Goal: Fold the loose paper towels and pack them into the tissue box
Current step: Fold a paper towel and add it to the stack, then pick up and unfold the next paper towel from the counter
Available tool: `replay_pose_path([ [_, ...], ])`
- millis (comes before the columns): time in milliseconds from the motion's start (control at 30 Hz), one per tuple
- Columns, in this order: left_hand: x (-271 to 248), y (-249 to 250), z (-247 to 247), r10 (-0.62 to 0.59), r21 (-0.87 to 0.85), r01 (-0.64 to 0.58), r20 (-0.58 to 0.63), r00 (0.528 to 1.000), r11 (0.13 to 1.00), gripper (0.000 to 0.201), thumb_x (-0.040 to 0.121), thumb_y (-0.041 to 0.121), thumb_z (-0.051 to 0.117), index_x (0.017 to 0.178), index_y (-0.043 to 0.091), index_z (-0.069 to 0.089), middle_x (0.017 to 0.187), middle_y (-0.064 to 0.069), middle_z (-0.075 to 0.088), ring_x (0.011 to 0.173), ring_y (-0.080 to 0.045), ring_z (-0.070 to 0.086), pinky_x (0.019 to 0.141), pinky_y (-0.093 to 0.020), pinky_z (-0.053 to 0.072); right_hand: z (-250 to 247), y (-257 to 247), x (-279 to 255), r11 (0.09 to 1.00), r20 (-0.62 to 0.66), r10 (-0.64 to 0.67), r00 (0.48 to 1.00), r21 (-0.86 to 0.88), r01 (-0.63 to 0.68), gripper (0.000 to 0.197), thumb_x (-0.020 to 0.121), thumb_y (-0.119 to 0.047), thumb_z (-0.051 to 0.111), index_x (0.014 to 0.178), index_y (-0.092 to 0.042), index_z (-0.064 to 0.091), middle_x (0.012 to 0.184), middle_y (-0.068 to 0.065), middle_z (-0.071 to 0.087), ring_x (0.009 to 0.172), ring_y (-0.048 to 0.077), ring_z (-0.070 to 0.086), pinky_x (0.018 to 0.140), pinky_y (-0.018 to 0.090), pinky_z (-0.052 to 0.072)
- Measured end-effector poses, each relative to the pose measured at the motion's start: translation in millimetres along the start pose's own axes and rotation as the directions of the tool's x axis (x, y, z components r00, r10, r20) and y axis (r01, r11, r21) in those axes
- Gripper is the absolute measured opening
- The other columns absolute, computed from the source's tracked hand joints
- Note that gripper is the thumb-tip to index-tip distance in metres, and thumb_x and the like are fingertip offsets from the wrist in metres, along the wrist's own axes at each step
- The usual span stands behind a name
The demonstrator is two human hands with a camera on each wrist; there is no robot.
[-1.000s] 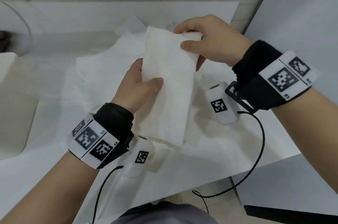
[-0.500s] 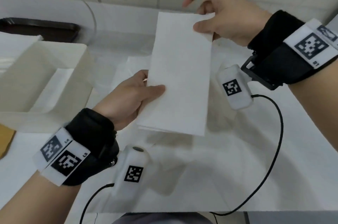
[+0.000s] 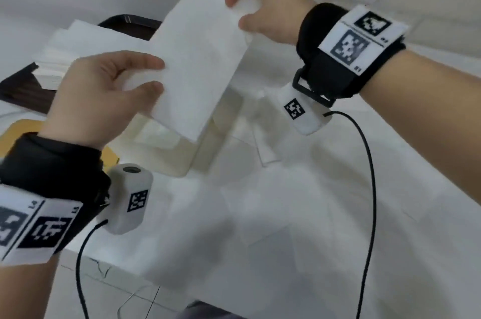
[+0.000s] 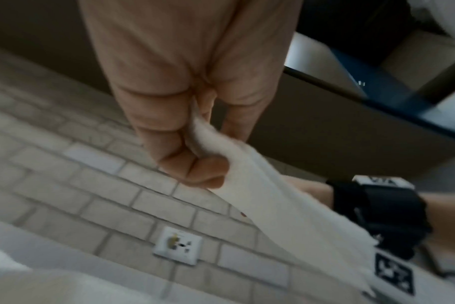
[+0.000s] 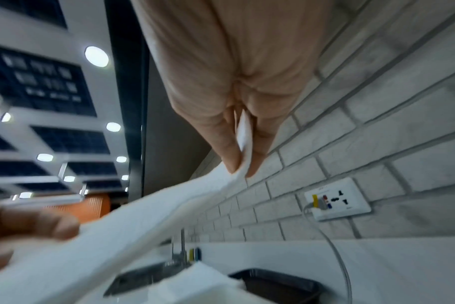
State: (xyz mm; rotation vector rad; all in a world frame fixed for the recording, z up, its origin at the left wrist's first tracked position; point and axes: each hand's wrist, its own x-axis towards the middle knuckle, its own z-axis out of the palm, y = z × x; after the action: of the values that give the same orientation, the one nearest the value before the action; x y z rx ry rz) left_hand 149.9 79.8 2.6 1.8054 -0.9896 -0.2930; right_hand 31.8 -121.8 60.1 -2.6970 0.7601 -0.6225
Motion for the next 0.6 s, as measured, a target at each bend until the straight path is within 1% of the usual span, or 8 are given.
replay_pose_path([
  [67, 5, -12, -5, -0.036, 0.247, 0.047, -0.047, 0.998, 0.968, 0.027, 0.082, 0.017, 0.067, 0.093, 0.041, 0.064, 0.099, 0.013, 0.064, 0.091, -0.01, 0.054, 0.081, -0.024, 0.04, 27, -6, 16, 0.991, 0.054, -0.064, 0.996, -0.112, 0.07, 0.036, 0.089, -0.001, 0.05, 0.122, -0.014, 0.055, 0.132, 0.001, 0.045, 0.121, 0.015, 0.043, 0.085, 0.009, 0.025],
  [133, 7, -21, -5, -0.124, 0.432, 0.128, -0.037, 0.992, 0.893, 0.031, 0.083, 0.013, 0.064, 0.11, 0.028, 0.064, 0.115, -0.001, 0.061, 0.102, -0.019, 0.051, 0.081, -0.026, 0.035, 53, -10, 27, 0.98, 0.162, -0.082, 0.983, -0.168, 0.11, 0.038, 0.089, 0.002, 0.048, 0.124, -0.013, 0.054, 0.134, 0.005, 0.043, 0.125, 0.021, 0.04, 0.09, 0.015, 0.025],
  [200, 10, -28, -2, -0.211, 0.53, 0.171, 0.015, 0.977, 0.831, 0.035, 0.084, 0.01, 0.063, 0.117, 0.022, 0.062, 0.122, -0.007, 0.058, 0.107, -0.023, 0.049, 0.079, -0.026, 0.033, 74, -12, 33, 0.97, 0.277, -0.068, 0.958, -0.207, 0.128, 0.041, 0.089, 0.003, 0.047, 0.127, -0.012, 0.052, 0.136, 0.008, 0.041, 0.126, 0.023, 0.04, 0.093, 0.018, 0.026],
  [267, 15, -36, 1, -0.281, 0.589, 0.183, 0.079, 0.956, 0.787, 0.037, 0.083, 0.009, 0.064, 0.118, 0.02, 0.062, 0.124, -0.01, 0.055, 0.107, -0.024, 0.048, 0.078, -0.026, 0.033, 89, -14, 37, 0.957, 0.388, -0.032, 0.921, -0.253, 0.139, 0.044, 0.091, 0.001, 0.044, 0.132, -0.013, 0.048, 0.141, 0.009, 0.039, 0.129, 0.023, 0.039, 0.099, 0.021, 0.026],
  [367, 23, -44, 5, -0.363, 0.657, 0.165, 0.176, 0.915, 0.736, 0.043, 0.081, 0.007, 0.066, 0.12, 0.02, 0.06, 0.124, -0.009, 0.051, 0.094, -0.017, 0.042, 0.077, -0.026, 0.033, 103, -19, 42, 0.946, 0.509, 0.038, 0.86, -0.295, 0.133, 0.047, 0.092, 0.001, 0.041, 0.137, -0.014, 0.043, 0.145, 0.011, 0.035, 0.131, 0.027, 0.037, 0.106, 0.029, 0.031],
  [433, 28, -47, 6, -0.402, 0.682, 0.159, 0.213, 0.89, 0.714, 0.044, 0.081, 0.004, 0.064, 0.122, 0.02, 0.059, 0.121, -0.008, 0.049, 0.093, -0.016, 0.04, 0.077, -0.025, 0.034, 108, -23, 43, 0.946, 0.532, 0.052, 0.845, -0.297, 0.128, 0.047, 0.093, 0.002, 0.038, 0.137, -0.013, 0.043, 0.145, 0.011, 0.036, 0.131, 0.029, 0.039, 0.106, 0.031, 0.033],
  [500, 32, -50, 6, -0.425, 0.703, 0.154, 0.229, 0.876, 0.694, 0.042, 0.082, 0.003, 0.063, 0.121, 0.018, 0.06, 0.109, -0.006, 0.048, 0.092, -0.017, 0.042, 0.077, -0.025, 0.035, 114, -26, 42, 0.943, 0.544, 0.078, 0.836, -0.312, 0.115, 0.043, 0.094, 0.001, 0.036, 0.135, -0.009, 0.045, 0.142, 0.013, 0.04, 0.128, 0.03, 0.042, 0.104, 0.032, 0.036],
  [600, 35, -50, 8, -0.476, 0.741, 0.15, 0.25, 0.843, 0.655, 0.035, 0.083, 0.008, 0.064, 0.118, 0.013, 0.063, 0.1, -0.004, 0.05, 0.091, -0.019, 0.045, 0.077, -0.026, 0.036, 125, -26, 40, 0.923, 0.563, 0.09, 0.821, -0.358, 0.144, 0.038, 0.093, -0.008, 0.043, 0.131, -0.006, 0.049, 0.136, 0.015, 0.048, 0.124, 0.03, 0.047, 0.1, 0.035, 0.04],
])
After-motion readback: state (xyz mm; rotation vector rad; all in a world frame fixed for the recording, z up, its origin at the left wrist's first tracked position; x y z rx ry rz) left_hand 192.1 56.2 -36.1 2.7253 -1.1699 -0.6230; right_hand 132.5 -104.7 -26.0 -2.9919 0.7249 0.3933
